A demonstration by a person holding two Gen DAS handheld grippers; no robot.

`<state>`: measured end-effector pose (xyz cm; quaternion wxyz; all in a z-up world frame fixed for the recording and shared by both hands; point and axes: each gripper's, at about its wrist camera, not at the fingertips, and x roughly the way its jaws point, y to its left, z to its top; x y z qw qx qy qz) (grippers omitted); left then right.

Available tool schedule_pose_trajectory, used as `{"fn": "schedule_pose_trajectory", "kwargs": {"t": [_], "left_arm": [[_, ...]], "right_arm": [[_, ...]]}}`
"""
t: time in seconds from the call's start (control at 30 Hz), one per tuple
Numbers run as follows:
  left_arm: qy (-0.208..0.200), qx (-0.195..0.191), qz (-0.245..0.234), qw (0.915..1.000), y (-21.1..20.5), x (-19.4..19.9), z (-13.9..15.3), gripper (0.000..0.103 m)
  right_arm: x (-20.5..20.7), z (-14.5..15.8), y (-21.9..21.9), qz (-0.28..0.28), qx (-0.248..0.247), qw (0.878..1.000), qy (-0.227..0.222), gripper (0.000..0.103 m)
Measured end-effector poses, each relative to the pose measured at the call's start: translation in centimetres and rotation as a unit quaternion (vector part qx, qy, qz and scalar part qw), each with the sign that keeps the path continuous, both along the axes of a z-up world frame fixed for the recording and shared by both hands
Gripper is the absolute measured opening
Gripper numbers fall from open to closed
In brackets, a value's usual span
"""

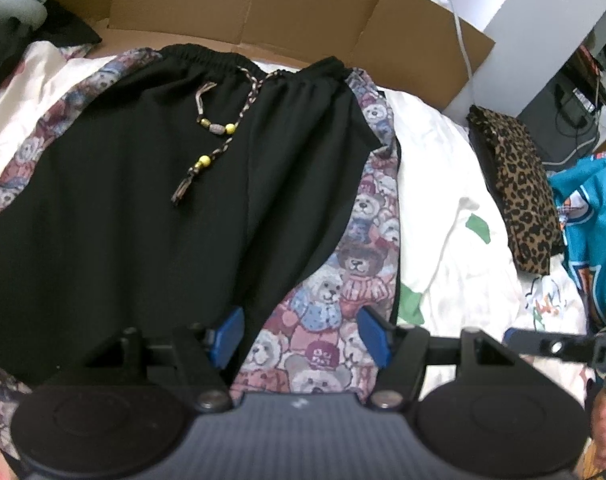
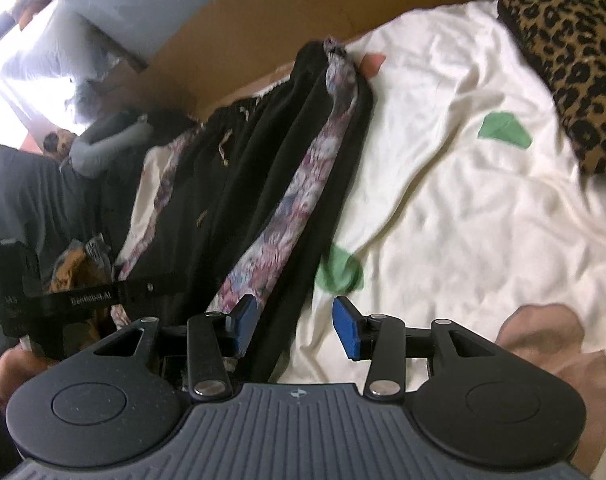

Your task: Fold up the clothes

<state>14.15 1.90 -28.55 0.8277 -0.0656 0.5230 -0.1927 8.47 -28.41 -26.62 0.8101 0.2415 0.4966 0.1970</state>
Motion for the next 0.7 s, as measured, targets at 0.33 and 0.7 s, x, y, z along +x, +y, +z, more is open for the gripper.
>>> {"fn": "schedule_pose_trajectory", "kwargs": {"t": [0.33, 0.7], "left_arm": [[0.026, -0.03, -0.016, 0.9991, 1.7, -0.3, -1.4, 0.035], [0.029, -0.038, -0.054, 0.9974, 3.0, -1.4, -2.0, 0.035]], "right_arm": [[0.2, -3.1, 4.8, 0.04, 0.069, 0.995, 0.062, 0.048], [1.3, -6.6, 8.3, 0.034, 0.103, 0.986, 0.127, 0.048]]}}
